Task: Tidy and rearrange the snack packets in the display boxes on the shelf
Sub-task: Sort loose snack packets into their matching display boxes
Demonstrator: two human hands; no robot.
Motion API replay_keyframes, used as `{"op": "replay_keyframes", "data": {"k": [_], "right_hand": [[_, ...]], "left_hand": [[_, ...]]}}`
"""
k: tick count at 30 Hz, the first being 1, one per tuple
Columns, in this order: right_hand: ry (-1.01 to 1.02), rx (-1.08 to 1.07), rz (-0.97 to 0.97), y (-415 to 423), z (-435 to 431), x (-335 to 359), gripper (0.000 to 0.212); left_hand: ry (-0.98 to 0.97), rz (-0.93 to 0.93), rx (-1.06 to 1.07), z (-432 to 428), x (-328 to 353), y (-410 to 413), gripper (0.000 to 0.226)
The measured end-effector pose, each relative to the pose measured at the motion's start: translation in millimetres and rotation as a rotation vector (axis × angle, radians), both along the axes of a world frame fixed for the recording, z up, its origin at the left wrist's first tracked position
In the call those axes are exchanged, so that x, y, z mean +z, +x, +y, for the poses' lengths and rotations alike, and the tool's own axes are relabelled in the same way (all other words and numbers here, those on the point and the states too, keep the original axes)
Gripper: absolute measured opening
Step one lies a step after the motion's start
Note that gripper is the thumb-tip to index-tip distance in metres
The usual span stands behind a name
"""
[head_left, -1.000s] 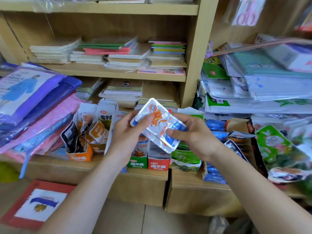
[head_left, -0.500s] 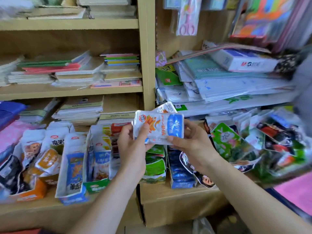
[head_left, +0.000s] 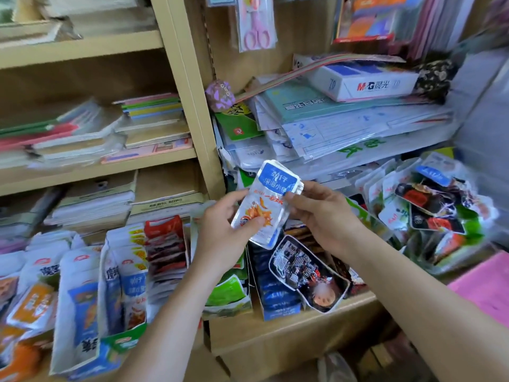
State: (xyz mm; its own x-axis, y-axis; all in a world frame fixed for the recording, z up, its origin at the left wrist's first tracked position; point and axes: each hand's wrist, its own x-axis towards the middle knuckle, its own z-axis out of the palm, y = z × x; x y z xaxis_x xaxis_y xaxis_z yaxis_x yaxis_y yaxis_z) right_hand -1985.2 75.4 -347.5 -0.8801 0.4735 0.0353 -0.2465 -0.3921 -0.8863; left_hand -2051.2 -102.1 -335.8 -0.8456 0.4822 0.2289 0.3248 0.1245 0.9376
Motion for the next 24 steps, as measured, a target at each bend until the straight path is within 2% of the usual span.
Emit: {"op": "replay_keyframes", "data": {"k": [3,9,15,18,21,24], "right_hand": [[0.065,-0.006,0.009,-4.7,-2.2,-4.1,0.046],[0.154,0.026,-0.047,-8.1,2.0,-4.7,0.051],[0.306,0.002,-0.069,-15.3,17.9,4.2,0.031],[0.362,-0.077,-0.054,-19.6,29.7,4.0,0.027],[0.395,-0.150,-0.035,-21.5,39.6,1.6,0.026],[0.432,-0.179,-0.017,-24.1,42.4,-3.0,0.023]], "left_hand": [[0.031,-0.007,0.008,5.2,-3.5,2.1,0.046],[0.064,0.025,0.057,14.9,-6.6,-0.8,0.042],[-0.001,0.064,-0.008,21.4,-6.6,-14.6,0.050],[-0.188,0.186,-0.005,11.9,-9.9,-28.1,0.058],[-0.430,0.339,0.039,1.0,-15.6,-35.4,0.052],[-0.779,0.422,-0.115,2.3,-21.7,-25.4,0.067]]}}
